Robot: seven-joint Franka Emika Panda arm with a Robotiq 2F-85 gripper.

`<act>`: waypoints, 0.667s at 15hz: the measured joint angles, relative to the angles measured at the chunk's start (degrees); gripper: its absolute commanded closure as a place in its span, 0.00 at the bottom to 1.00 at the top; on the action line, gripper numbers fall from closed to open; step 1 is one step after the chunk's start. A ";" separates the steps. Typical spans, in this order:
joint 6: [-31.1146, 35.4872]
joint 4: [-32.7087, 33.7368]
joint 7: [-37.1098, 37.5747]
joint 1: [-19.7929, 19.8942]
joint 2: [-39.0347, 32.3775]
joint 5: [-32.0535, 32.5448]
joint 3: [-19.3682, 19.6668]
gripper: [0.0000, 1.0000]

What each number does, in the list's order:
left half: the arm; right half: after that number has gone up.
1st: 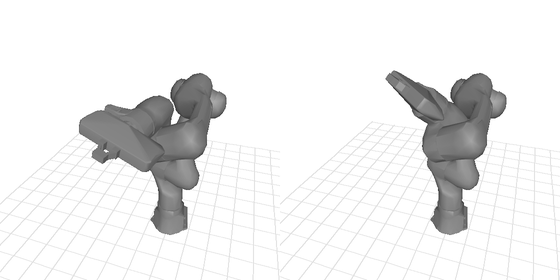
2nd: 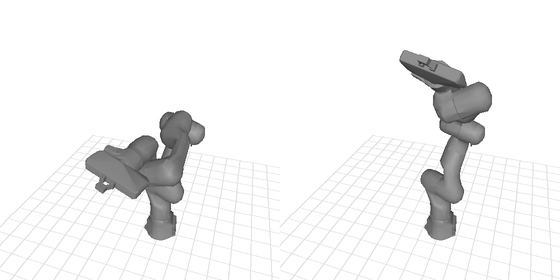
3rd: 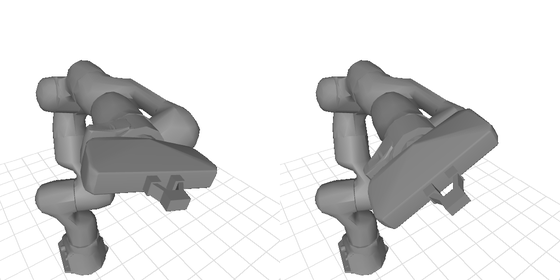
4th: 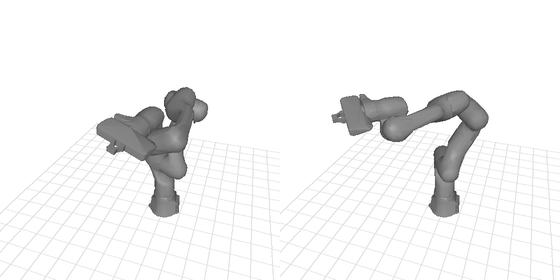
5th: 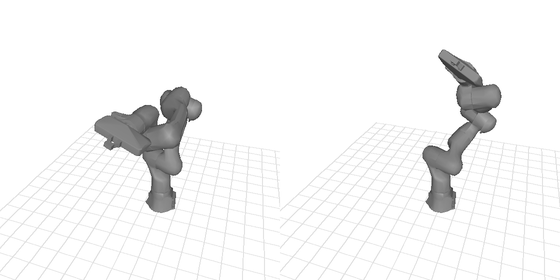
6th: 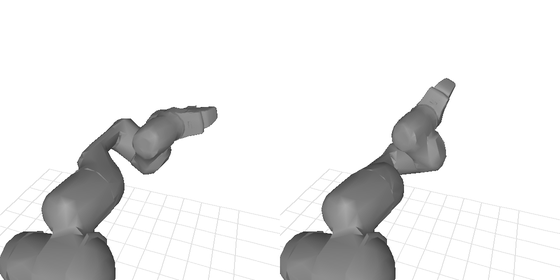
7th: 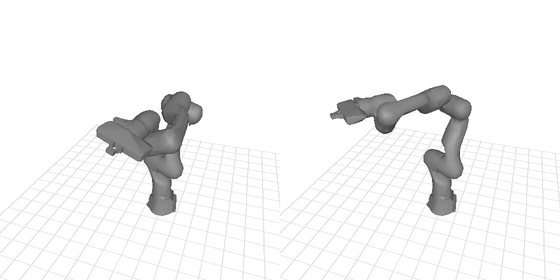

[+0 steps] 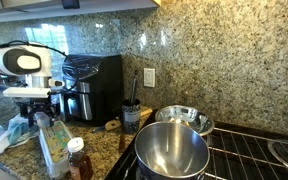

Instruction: Move the white mug to the left

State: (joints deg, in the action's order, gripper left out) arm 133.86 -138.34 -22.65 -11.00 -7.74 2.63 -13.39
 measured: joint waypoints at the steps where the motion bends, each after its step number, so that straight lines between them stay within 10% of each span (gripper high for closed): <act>1: -0.51 0.14 -0.84 0.40 0.14 -1.07 0.00 0.13; 10: -7.35 1.98 -5.78 2.50 1.93 -6.07 0.58 0.11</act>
State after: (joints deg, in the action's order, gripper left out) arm 126.52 -136.36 -28.43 -8.50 -5.81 -3.45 -12.81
